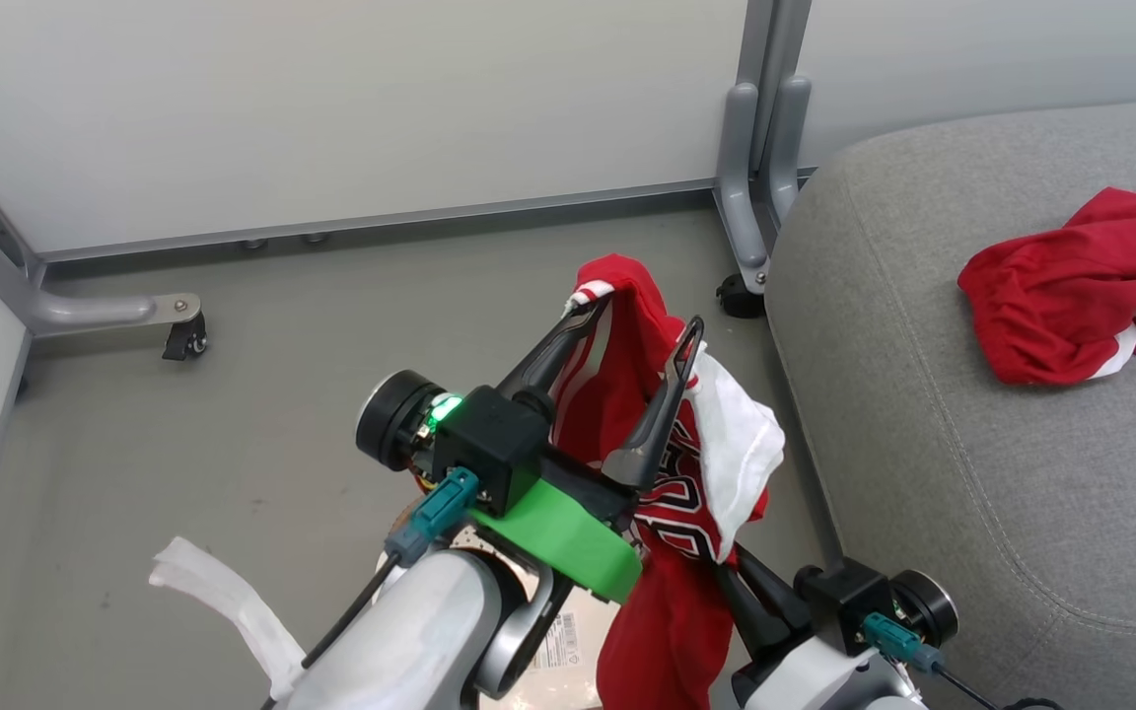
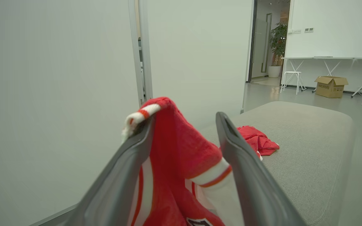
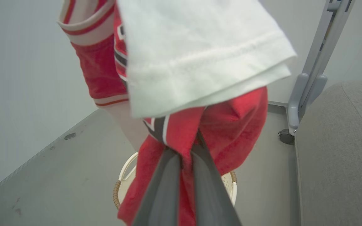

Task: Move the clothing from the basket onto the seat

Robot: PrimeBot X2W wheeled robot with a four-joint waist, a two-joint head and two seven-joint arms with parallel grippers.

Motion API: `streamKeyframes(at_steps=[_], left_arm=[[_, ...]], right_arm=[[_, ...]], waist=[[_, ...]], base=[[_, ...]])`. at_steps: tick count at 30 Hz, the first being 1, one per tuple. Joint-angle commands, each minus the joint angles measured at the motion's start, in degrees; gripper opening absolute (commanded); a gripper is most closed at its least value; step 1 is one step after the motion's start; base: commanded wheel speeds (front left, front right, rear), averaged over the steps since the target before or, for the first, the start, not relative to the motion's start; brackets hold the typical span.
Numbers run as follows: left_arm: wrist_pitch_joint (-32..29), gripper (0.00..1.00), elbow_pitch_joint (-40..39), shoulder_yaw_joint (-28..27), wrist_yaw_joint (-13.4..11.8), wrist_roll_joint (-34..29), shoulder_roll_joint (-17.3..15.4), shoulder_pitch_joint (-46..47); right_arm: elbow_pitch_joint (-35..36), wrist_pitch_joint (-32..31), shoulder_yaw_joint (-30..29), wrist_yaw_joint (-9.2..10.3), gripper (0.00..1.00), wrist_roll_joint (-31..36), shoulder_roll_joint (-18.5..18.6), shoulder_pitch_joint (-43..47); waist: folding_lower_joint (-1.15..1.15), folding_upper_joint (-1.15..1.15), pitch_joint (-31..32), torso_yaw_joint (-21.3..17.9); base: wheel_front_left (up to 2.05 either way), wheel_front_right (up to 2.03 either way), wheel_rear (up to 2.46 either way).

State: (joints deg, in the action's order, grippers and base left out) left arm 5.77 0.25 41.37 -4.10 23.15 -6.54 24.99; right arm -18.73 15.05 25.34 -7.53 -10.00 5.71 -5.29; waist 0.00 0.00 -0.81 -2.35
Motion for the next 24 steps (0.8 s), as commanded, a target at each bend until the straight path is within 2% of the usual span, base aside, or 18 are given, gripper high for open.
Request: streamKeyframes(at_steps=[1, 11, 19, 24], left_arm=[[-0.1, 1.00, 0.1, 0.1, -0.4, 0.2, -0.6, -0.9], [0.1, 1.00, 3.4, -0.5, -0.8, 1.1, -2.0, -2.2], [3.9, 1.00, 8.7, -1.8, -0.7, 1.7, -3.0, -3.5], [7.4, 1.00, 9.9, -2.9, -1.2, 0.5, -4.3, -4.5]], right_arm=[[0.5, 0.2, -0.1, 0.08, 0.00, -0.3, -0.2, 0.1], [2.6, 0.2, -1.0, 0.08, 0.00, -1.4, -0.5, -0.2], [4.0, 0.2, -1.3, 0.07, 0.00, -1.7, -0.1, -0.3], [5.5, 0.2, -3.0, 0.08, 0.00, -1.4, -0.4, -0.4]], waist=[[0.00, 0.00, 0.0, 0.0], [0.00, 0.00, -0.5, -0.5], [0.00, 0.00, -1.5, -1.3], [0.00, 0.00, -2.6, -3.2]], base=[[0.00, 0.00, 0.00], [0.00, 0.00, 0.00], [0.00, 0.00, 0.00], [0.00, 0.00, 0.00]])
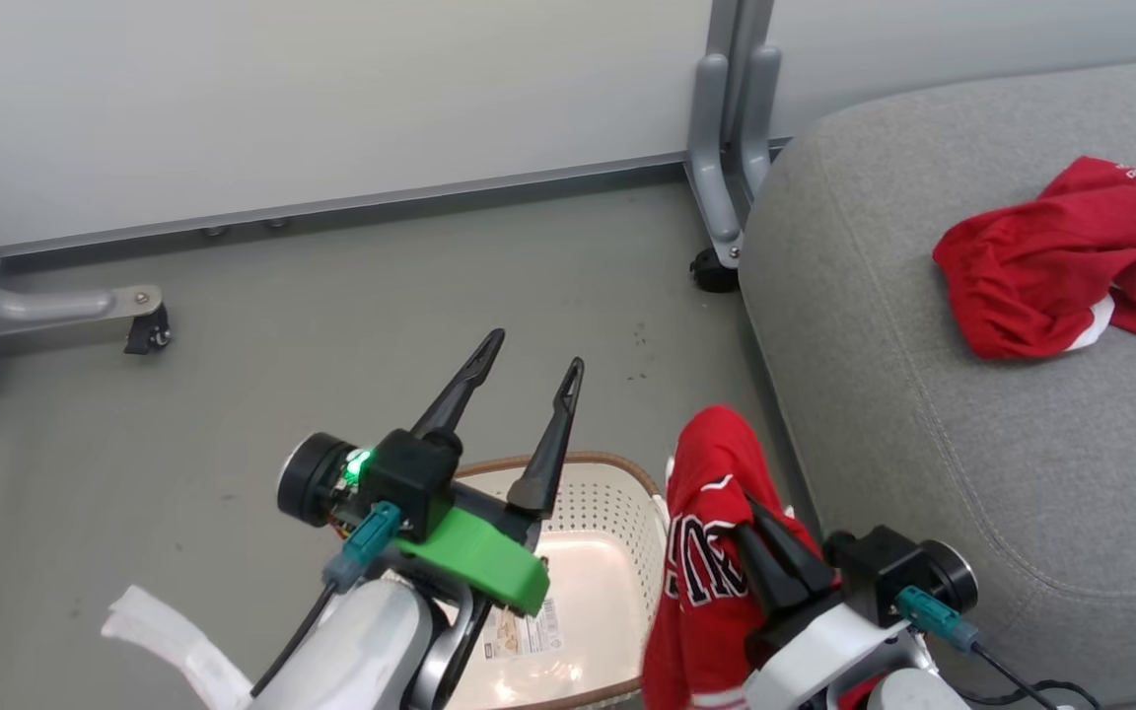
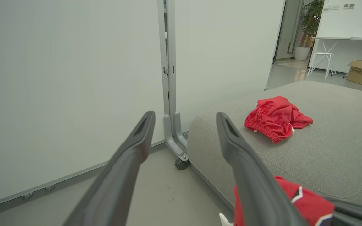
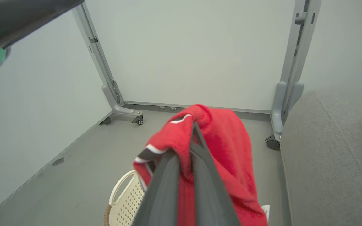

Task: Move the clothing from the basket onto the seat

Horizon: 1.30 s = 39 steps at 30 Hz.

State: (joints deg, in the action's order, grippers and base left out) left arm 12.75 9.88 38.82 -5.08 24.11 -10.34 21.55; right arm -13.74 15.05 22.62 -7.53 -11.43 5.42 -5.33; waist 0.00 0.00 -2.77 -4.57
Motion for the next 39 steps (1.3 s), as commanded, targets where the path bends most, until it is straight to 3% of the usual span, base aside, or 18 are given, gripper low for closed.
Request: streamKeyframes(at_steps=[1, 9, 22, 30, 39], left_arm=[[0.8, 1.00, 0.2, -0.6, -0.4, -0.6, -0.8, -1.5], [2.4, 1.00, -1.2, -4.6, -0.9, -1.7, -3.1, -5.9], [2.5, 1.00, -8.3, -15.6, 0.0, -8.0, -4.0, -15.9], [2.4, 1.00, -9.3, -18.8, 2.8, -11.9, -4.9, -20.2], [2.4, 1.00, -7.6, -17.5, 8.4, -14.7, -4.1, -16.6]], right_arm=[[0.8, 0.2, -0.7, 0.08, 0.00, 0.2, -0.2, -0.3], [4.9, 0.2, -3.0, 0.07, 0.00, 1.1, -0.6, 0.4], [14.2, 0.2, -5.7, 0.07, 0.00, 0.4, -1.1, 2.4], [18.7, 0.2, -8.3, 0.07, 0.00, 0.1, -1.8, 6.1], [22.1, 0.2, -14.7, 0.07, 0.00, 0.5, -2.4, 10.4]], waist=[[0.00, 0.00, -0.9, -1.4], [0.00, 0.00, -2.9, -6.8], [0.00, 0.00, -6.1, -19.5], [0.00, 0.00, -7.9, -27.1], [0.00, 0.00, -10.9, -28.2]], base=[[0.00, 0.00, 0.00], [0.00, 0.00, 0.00], [0.00, 0.00, 0.00], [0.00, 0.00, 0.00], [0.00, 0.00, 0.00]])
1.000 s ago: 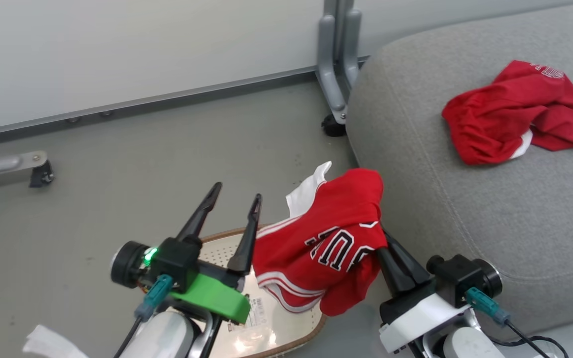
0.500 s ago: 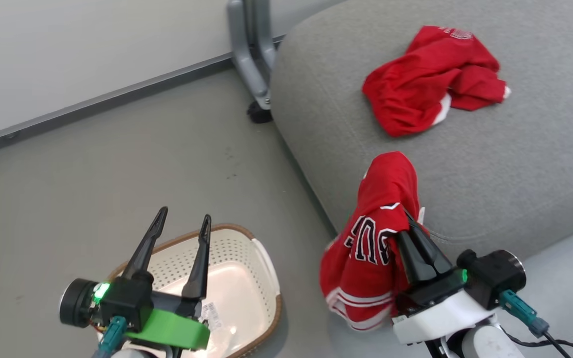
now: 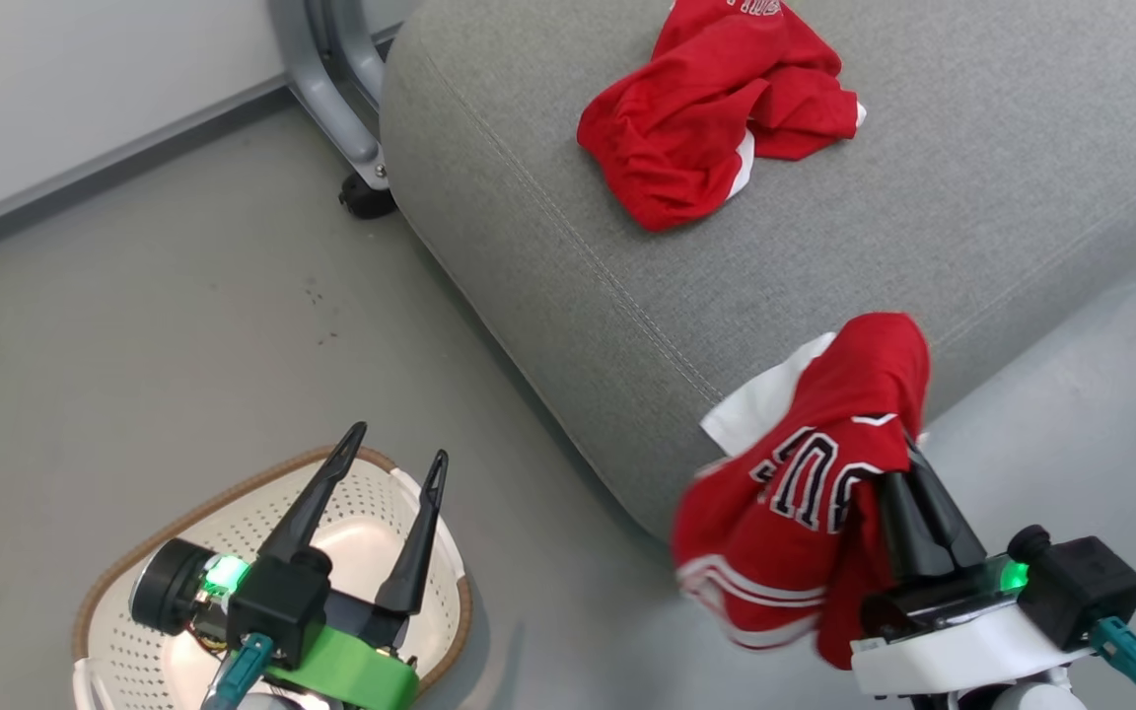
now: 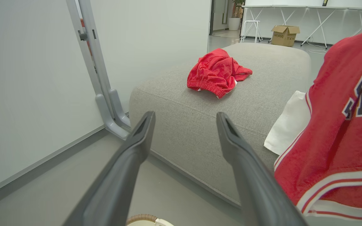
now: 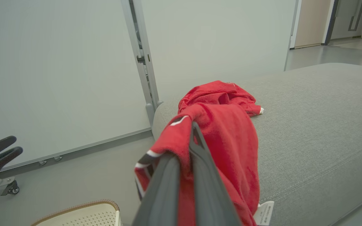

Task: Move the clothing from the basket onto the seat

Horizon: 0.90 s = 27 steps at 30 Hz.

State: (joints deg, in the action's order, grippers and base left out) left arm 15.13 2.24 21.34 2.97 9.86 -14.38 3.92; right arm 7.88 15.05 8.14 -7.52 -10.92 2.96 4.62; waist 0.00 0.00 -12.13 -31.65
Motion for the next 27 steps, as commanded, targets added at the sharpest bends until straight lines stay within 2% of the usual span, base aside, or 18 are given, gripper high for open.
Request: streamKeyframes(at_steps=[1, 5, 9, 15, 19, 24, 27], left_arm=[[0.0, 1.00, 0.4, 0.2, 0.7, -0.7, -0.1, 1.3], [0.0, 1.00, 1.4, 1.1, 1.8, -1.9, -0.3, 2.4], [0.0, 1.00, 1.7, 1.7, 2.3, -3.0, -1.1, 3.5], [0.0, 1.00, -0.6, 1.3, 2.1, -5.2, -3.3, 4.3], [0.0, 1.00, -2.1, 2.0, 2.2, -6.7, -4.8, 5.5], [-1.0, 1.00, -3.4, 3.3, 2.9, -8.1, -6.2, 8.8], [-2.0, 1.00, -4.4, 4.1, 3.4, -7.2, -6.2, 10.9]], right_arm=[[0.7, 0.2, -0.6, 0.06, 0.00, -0.7, 0.0, 0.6], [1.2, 0.2, -1.4, 0.05, 0.00, -2.0, -0.1, 0.1], [2.8, 0.2, -1.8, 0.04, 0.00, -3.8, -0.1, -4.3], [3.3, 0.2, -5.3, 0.04, 0.00, -8.1, -0.1, -18.8], [-0.3, 0.2, -9.9, 0.07, 0.00, -10.7, 0.0, -31.8], [-7.6, 0.2, -16.7, 0.06, 0.00, -15.5, 4.7, -47.9], [-15.9, 0.2, -18.5, 0.04, 0.00, -17.3, 8.0, -55.7]], waist=[[0.00, 0.00, -1.8, -1.1], [0.00, 0.00, -3.3, -1.3], [0.00, 0.00, -6.0, -1.3], [0.00, 0.00, -13.5, -1.1], [0.00, 0.00, -19.7, 1.0], [0.00, 0.00, -26.6, 5.0], [0.00, 0.00, -29.5, 6.4]], base=[[0.00, 0.00, 0.00], [0.00, 0.00, 0.00], [0.00, 0.00, 0.00], [0.00, 0.00, 0.00], [0.00, 0.00, 0.00], [0.00, 0.00, 0.00], [0.00, 0.00, 0.00]])
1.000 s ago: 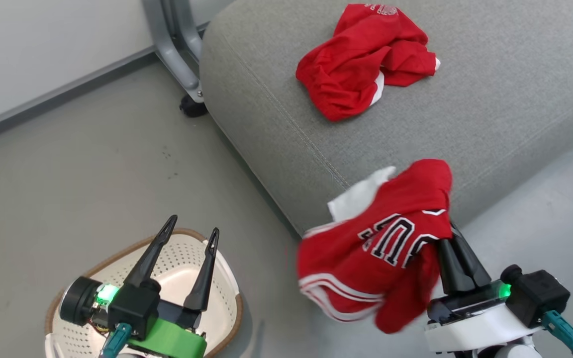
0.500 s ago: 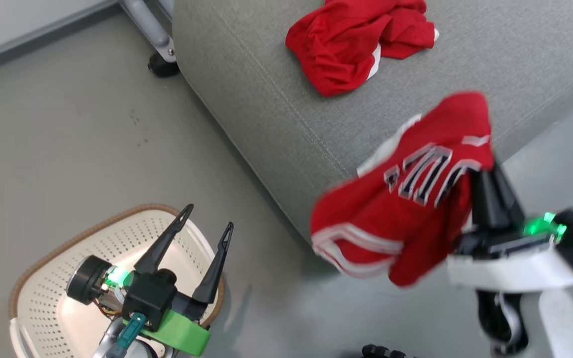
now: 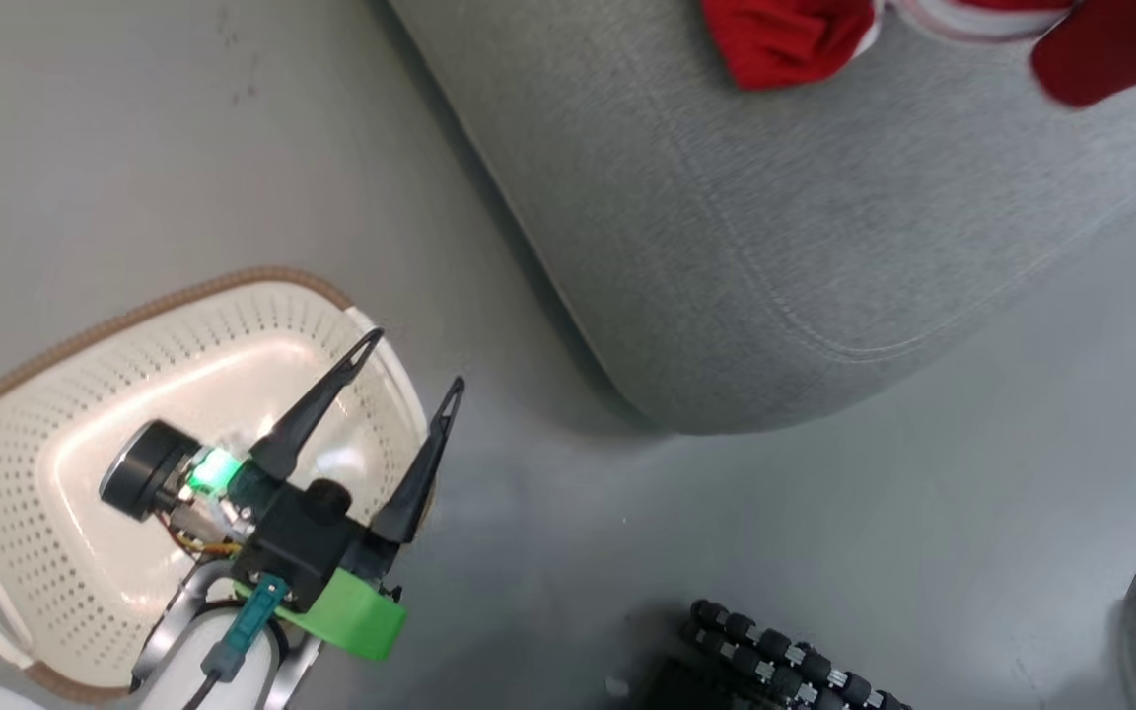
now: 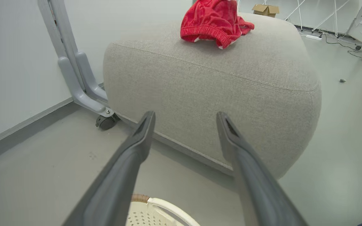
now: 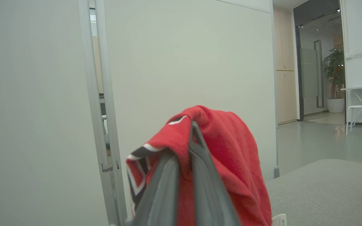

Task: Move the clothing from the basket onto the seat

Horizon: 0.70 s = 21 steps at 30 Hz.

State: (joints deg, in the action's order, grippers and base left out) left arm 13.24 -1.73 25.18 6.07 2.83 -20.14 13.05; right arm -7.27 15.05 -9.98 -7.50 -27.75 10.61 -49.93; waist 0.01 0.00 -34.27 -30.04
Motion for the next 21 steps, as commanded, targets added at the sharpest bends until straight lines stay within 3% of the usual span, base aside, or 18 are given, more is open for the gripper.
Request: streamKeyframes(at_steps=[1, 7, 8, 9, 10, 13, 21], left_arm=[[-0.3, 1.00, -0.7, 0.6, 0.4, -0.3, -0.5, 2.5], [-0.5, 1.00, -0.8, 2.1, 0.8, 0.0, -0.5, 6.2], [-0.4, 1.00, -0.7, 2.1, 0.7, 0.3, -0.1, 6.4], [-0.3, 1.00, -0.5, 2.1, 0.7, 0.9, 0.4, 6.5], [-0.1, 1.00, -0.3, 1.9, 0.6, 2.0, 1.1, 6.4], [0.4, 1.00, 0.7, 1.6, 0.5, 3.5, 2.1, 6.4], [1.8, 1.00, 5.7, 0.4, -1.4, 6.1, 5.9, 5.6]], right_arm=[[-3.2, 0.2, -0.8, 0.02, 0.00, -1.0, 0.8, -2.8], [-14.5, 0.2, -1.9, 0.01, 0.00, 0.7, 1.7, -7.9], [-16.4, 0.2, -3.1, 0.01, 0.10, 2.1, 1.5, -7.7], [-17.7, 0.2, -3.7, 0.01, 0.60, 2.9, 1.1, -7.2], [-19.0, 0.2, -4.4, 0.01, 1.00, 4.3, 0.3, -6.6], [-19.7, 0.2, -5.4, 0.02, 1.00, 7.3, -1.3, -3.8], [-11.7, 0.2, -7.3, 0.03, 1.00, 15.6, -6.4, 12.9]], waist=[[-0.01, 0.00, -7.9, 5.3], [-0.01, 0.00, -10.1, 7.3], [-0.01, 0.00, -10.2, 7.5], [-0.01, 0.00, -10.2, 7.6], [-0.01, 0.00, -10.2, 7.8], [-0.01, 0.00, -9.3, 8.0], [-0.01, 0.00, -2.0, 9.5]], base=[[0.00, 0.00, 0.00], [0.00, 0.00, 0.00], [0.00, 0.00, 0.00], [0.00, 0.00, 0.00], [0.00, 0.00, 0.00], [0.00, 0.00, 0.00], [0.00, 0.00, 0.00]])
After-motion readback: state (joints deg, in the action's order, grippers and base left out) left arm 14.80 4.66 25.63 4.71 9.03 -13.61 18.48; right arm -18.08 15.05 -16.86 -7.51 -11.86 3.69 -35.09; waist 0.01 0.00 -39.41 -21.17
